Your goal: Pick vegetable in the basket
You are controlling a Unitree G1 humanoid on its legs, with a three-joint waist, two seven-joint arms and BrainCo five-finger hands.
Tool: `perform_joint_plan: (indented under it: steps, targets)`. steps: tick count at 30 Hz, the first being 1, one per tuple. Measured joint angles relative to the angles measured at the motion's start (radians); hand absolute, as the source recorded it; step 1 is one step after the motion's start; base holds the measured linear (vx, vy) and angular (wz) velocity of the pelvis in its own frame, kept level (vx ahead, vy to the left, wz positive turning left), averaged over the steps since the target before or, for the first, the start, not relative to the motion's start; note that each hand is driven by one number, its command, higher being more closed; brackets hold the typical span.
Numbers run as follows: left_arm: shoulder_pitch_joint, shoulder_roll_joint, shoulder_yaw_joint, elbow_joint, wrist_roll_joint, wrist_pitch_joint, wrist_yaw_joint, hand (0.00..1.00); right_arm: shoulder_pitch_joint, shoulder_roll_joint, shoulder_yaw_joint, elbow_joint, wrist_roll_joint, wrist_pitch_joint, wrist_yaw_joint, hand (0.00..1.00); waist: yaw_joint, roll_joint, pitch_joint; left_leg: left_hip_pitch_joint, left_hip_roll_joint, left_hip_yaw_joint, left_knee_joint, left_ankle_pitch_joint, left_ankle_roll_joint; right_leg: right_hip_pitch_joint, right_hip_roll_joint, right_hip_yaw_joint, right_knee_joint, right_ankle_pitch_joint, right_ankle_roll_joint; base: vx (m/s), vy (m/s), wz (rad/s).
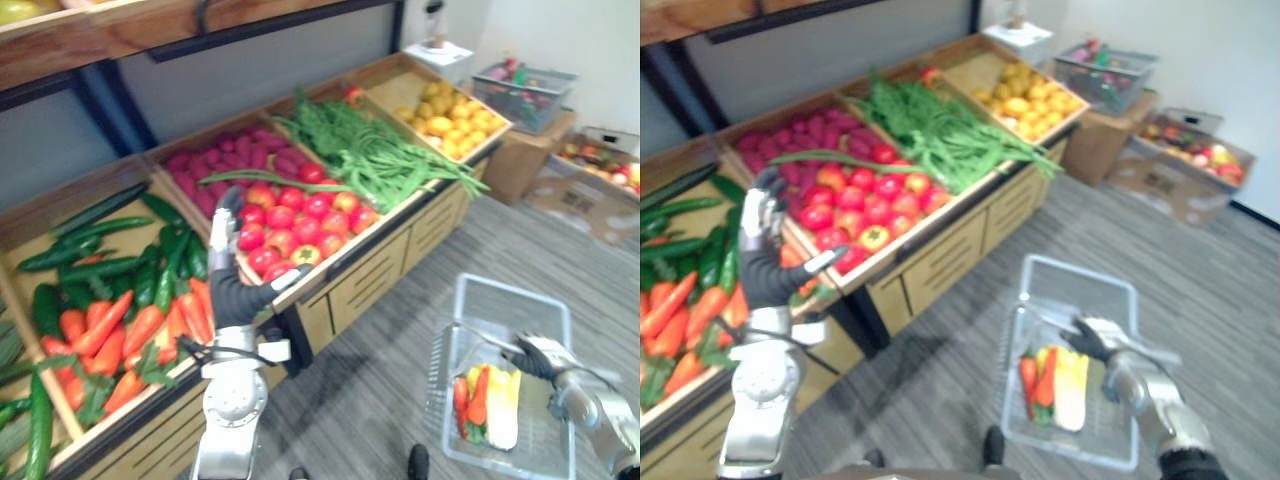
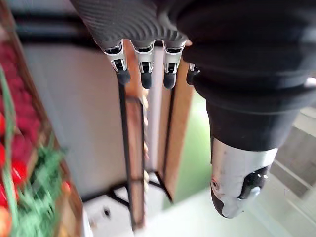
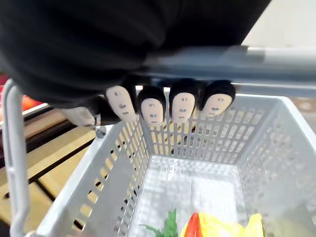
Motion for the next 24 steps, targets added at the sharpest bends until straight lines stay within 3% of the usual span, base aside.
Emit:
perform_joint_plan:
  steps: [6, 7, 9, 12, 17, 21, 24]
  targets:
    - [0.06, -0.049, 0.26, 0.2, 0.024, 0.01, 0.103, 0.0, 0.107, 0.251, -0.208, 0.186, 0.158, 0.046, -0.091, 1.0, 0.009, -0.021, -0.021, 0.0, -0.032, -0.124, -0.073, 0.049, 0.011, 0.057, -0.023, -0.137, 0.0, -0.026, 0.007, 0.01, 0.026, 0.71]
    - [0.075, -0.088, 0.48, 0.366, 0.054, 0.072, 0.197, 0.0, 0.131, 0.333, -0.318, 0.291, 0.241, 0.073, -0.141, 1.0, 0.021, -0.039, -0.055, 0.005, -0.041, -0.189, -0.087, 0.062, 0.014, 0.094, -0.037, -0.204, 0.02, -0.052, 0.013, 0.04, 0.039, 1.0]
    - [0.076, -0.091, 0.513, 0.447, 0.079, 0.098, 0.25, 0.0, 0.128, 0.367, -0.335, 0.313, 0.266, 0.082, -0.143, 1.0, 0.038, -0.045, -0.063, 0.005, -0.042, -0.194, -0.088, 0.063, 0.014, 0.1, -0.038, -0.216, 0.022, -0.054, 0.012, -0.01, 0.022, 0.47]
    - [0.092, -0.09, 0.554, 0.648, 0.144, 0.093, 0.299, 0.0, 0.118, 0.395, -0.342, 0.341, 0.277, 0.081, -0.149, 1.0, 0.042, -0.038, -0.07, 0.007, -0.045, -0.196, -0.09, 0.063, 0.014, 0.104, -0.041, -0.22, 0.018, -0.069, 0.012, -0.04, 0.003, 0.02]
    - [0.087, -0.096, 0.582, 1.06, 0.127, 0.14, 0.266, 0.0, 0.091, 0.412, -0.405, 0.435, 0.409, 0.075, -0.189, 1.0, 0.034, -0.032, -0.088, 0.028, -0.056, -0.197, -0.139, 0.064, 0.013, 0.1, -0.041, -0.214, 0.0, -0.069, 0.012, 0.01, -0.002, -0.04]
    - [0.09, -0.091, 0.562, 1.35, 0.12, 0.176, 0.118, 0.0, 0.034, 0.427, -0.452, 0.521, 0.479, 0.079, -0.187, 1.0, 0.003, -0.023, -0.088, 0.041, -0.056, -0.192, -0.161, 0.067, 0.01, 0.084, -0.035, -0.181, 0.0, -0.069, 0.012, 0.07, -0.008, -0.21]
    - [0.094, -0.08, 0.515, 1.41, 0.121, 0.199, -0.002, 0.0, 0.009, 0.427, -0.449, 0.533, 0.475, 0.085, -0.18, 1.0, -0.013, -0.015, -0.091, 0.061, -0.055, -0.166, -0.161, 0.065, 0.006, 0.076, -0.029, -0.14, 0.001, -0.069, 0.009, 0.08, -0.004, -0.38]
